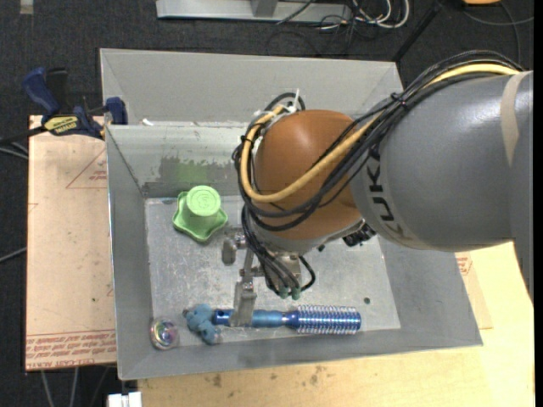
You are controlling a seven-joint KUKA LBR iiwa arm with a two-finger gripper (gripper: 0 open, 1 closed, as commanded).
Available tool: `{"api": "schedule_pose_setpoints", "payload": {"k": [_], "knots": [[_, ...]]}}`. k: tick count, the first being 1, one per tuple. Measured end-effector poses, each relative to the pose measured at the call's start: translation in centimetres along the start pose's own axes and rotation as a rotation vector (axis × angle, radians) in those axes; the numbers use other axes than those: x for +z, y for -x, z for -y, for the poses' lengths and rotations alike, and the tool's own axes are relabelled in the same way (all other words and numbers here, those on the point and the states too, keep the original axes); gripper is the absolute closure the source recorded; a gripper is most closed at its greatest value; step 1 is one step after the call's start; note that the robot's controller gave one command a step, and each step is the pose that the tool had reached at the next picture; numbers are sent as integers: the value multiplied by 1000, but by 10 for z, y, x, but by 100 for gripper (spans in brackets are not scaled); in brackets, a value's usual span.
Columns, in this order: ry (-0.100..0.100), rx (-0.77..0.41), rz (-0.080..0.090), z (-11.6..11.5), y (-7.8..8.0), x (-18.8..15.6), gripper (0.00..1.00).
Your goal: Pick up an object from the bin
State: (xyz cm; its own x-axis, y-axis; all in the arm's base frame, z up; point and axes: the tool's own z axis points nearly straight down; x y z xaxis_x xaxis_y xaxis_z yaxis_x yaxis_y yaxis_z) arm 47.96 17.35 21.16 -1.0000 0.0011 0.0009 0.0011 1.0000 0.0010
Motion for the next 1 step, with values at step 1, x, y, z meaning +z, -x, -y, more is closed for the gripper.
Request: {"api": "schedule_pose_setpoints", "payload": {"k": [1], "knots": [[1, -407, 7, -47, 18, 142, 0]]}}
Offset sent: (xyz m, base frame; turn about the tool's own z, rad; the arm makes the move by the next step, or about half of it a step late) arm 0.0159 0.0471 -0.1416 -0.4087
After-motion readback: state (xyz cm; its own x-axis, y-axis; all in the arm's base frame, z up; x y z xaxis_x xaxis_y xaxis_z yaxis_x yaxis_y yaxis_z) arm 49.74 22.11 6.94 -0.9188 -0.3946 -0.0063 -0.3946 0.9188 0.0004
